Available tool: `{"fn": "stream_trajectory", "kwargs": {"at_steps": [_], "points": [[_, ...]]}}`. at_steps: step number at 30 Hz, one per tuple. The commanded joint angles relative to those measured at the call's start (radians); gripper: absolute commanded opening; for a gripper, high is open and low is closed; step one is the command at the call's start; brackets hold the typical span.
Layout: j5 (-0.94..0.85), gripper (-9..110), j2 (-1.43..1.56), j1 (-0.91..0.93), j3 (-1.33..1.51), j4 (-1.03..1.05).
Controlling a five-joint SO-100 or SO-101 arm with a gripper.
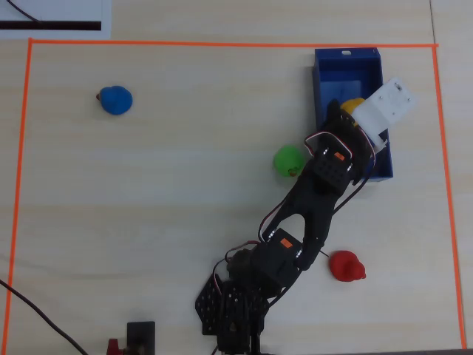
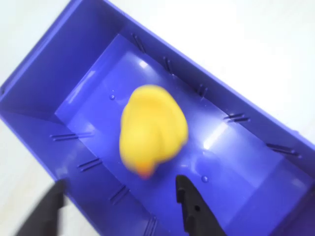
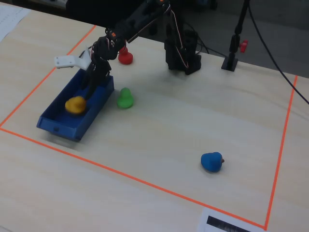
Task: Grasp yellow duck and put it into box.
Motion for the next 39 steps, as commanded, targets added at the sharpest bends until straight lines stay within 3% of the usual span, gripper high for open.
{"fn": "stream_trajectory", "kwargs": {"at_steps": [1, 3, 6, 9, 15, 18, 28, 35, 39], "points": [[0.012, 41, 0.069, 0.003, -0.051, 0.038], [0.046, 39, 0.127, -0.015, -0.086, 0.115], [0.118, 28, 0.305, -0.095, -0.11, 0.334], [0.213, 0, 0.551, -0.242, -0.025, 0.442], [0.193, 0, 1.015, -0.615, 0.388, 0.65], [0.164, 0, 1.166, -0.713, 0.626, 0.687], [-0.014, 0, 1.603, -0.696, 1.298, 0.598], [-0.029, 0, 1.833, -0.687, 1.316, 0.888], [-0.031, 0, 1.841, -0.626, 1.316, 0.893]]}}
